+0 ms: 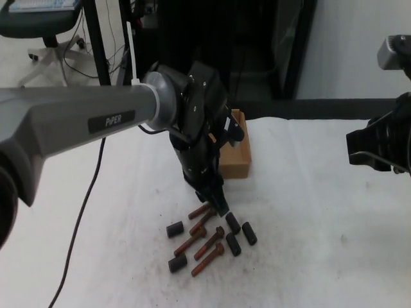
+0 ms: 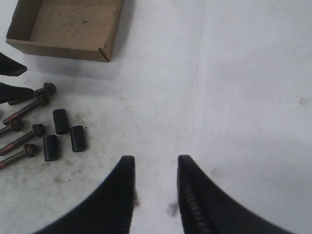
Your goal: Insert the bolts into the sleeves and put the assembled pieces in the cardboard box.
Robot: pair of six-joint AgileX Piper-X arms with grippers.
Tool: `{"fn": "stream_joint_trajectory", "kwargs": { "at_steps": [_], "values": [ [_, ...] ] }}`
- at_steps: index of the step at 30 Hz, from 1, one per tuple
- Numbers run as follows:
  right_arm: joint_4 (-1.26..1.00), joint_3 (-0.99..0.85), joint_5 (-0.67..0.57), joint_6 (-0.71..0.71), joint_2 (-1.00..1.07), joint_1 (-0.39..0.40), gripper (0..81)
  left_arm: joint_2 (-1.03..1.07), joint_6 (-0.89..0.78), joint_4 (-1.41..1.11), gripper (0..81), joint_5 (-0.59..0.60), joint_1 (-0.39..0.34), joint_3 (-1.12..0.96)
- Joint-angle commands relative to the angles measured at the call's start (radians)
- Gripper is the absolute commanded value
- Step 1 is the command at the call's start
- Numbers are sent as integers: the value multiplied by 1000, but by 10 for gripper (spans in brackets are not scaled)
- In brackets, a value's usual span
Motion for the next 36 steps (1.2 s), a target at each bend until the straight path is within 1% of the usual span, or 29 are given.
{"fn": "stream_joint_trajectory", "kwargs": {
  "at_steps": [1, 4, 8, 11, 13, 21, 25, 28, 36],
  "values": [
    [2, -10, -4, -22, -9, -3, 290, -5, 0, -10, 369, 5, 12, -8],
    [2, -10, -4, -22, -9, -3, 290, -5, 0, 6, 369, 20, 28, -8],
    [2, -5, -4, -22, -9, -3, 290, -5, 11, 7, 345, 115, 48, -4],
    [2, -4, -4, -22, -9, -3, 290, -1, 58, 7, 316, 117, 48, 11],
    [2, -4, -4, -22, -9, -3, 290, 7, 61, 7, 308, 117, 46, 22],
    [2, -4, -4, -22, -9, -3, 290, 52, 60, 6, 308, 117, 35, 28],
    [2, -4, -4, -22, -9, -3, 290, 76, 60, -9, 308, 82, 35, 28],
    [2, -4, -4, -22, -9, -3, 290, 82, 60, -19, 308, 78, 35, 28],
    [2, -4, -4, -22, -9, -3, 290, 85, 60, -61, 308, 93, 35, 28]
  ]
}}
